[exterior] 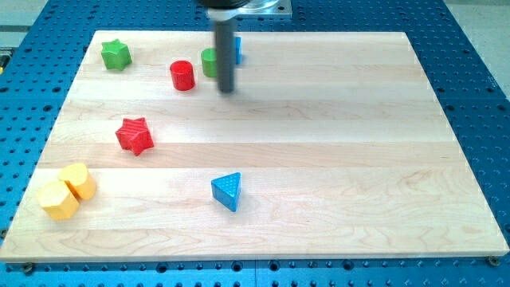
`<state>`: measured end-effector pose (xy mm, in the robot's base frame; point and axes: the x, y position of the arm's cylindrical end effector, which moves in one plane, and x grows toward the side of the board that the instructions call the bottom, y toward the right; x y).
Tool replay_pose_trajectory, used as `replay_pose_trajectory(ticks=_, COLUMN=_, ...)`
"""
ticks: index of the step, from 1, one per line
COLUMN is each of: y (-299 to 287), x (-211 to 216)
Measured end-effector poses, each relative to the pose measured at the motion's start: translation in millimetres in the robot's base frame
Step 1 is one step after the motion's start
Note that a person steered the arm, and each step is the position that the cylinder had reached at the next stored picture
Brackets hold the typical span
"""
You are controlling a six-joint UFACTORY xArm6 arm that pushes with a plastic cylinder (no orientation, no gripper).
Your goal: Move the red circle towards the top right corner of the board
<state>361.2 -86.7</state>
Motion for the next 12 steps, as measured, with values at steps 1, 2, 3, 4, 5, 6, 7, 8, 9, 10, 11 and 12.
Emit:
replay_pose_trajectory(ticks=1, y=-108.0, x=-2.8)
replay_pose_trajectory(ticks=2, y=-111.9, x=-37.8)
replay_pose_trajectory(ticks=3, y=-31.8, x=-51.8)
replay_pose_trajectory(ticks=4, y=-24.4, x=-40.6)
replay_pose_trajectory(ticks=5, y=25.0, x=-15.7)
replay_pose_trajectory(ticks=6, y=59.4, x=-3.8)
replay_pose_trajectory(ticks=7, y=112.0, x=-15.7)
replay_pose_trajectory(ticks=8, y=41.5, x=-21.7)
replay_pose_trajectory(ticks=9, y=30.4, x=-38.9)
replay_pose_trajectory(ticks=10, y=108.8, x=-49.8)
replay_pose_trajectory(ticks=11, y=183.3, x=-76.4)
replay_pose_trajectory(ticks=12, y=133.2, x=-61.6)
